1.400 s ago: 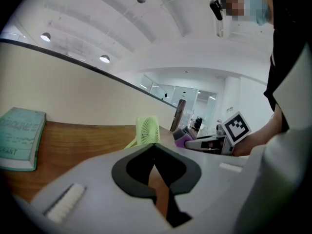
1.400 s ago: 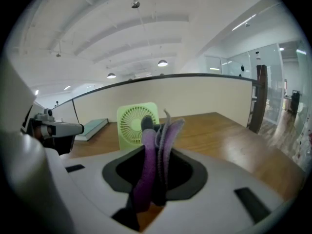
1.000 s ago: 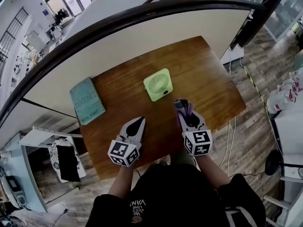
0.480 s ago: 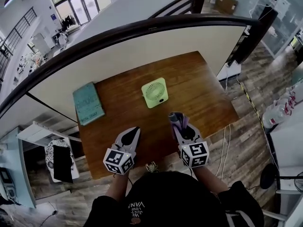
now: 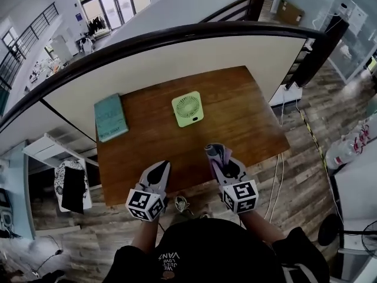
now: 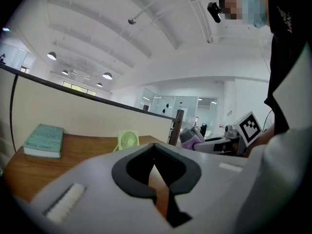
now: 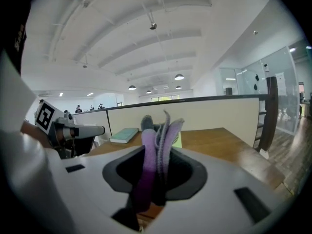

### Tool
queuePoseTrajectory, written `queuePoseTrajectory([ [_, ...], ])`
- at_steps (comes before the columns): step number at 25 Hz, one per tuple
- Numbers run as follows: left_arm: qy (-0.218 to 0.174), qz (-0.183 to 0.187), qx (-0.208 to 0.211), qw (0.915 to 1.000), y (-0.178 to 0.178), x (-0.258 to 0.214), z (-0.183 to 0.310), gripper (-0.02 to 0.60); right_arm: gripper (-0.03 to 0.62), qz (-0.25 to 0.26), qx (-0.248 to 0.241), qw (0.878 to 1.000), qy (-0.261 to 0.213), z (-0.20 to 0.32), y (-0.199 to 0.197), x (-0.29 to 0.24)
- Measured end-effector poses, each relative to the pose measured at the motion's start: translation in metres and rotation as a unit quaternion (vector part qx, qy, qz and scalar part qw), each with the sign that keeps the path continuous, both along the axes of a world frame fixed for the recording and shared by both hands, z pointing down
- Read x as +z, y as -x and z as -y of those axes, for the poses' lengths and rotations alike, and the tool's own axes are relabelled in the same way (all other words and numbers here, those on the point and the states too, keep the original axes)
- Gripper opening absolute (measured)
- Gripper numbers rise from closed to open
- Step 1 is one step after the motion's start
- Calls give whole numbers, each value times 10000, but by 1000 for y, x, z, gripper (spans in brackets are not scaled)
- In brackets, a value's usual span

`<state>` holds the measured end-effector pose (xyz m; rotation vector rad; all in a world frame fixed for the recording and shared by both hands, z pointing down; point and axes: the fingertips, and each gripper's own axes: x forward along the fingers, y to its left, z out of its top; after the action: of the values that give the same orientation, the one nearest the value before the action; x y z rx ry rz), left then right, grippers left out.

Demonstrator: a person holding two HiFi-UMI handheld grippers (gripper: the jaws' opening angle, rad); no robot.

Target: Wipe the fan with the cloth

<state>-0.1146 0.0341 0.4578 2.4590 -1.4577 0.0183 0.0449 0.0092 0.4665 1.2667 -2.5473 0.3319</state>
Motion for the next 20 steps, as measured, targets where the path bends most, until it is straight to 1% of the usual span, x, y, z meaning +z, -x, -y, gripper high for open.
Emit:
queuePoseTrajectory([
  [5,-39,85,-88,9999,-18,-6,-28,11,120,44,-196,9998,2,-26,-13,-2],
  [10,-48,185,-156,9997,-30,-10,-50,11,120,73,-276,9996,9,-43,-26,-3],
  [16,-101,269,-161,9995,-43,-13,-73,11,120,95,-360,9993,31,-65,-31,-1],
  [20,-64,303,-144,9994,-50,-10,-86,11,120,131,-391,9991,30,-75,-33,0],
])
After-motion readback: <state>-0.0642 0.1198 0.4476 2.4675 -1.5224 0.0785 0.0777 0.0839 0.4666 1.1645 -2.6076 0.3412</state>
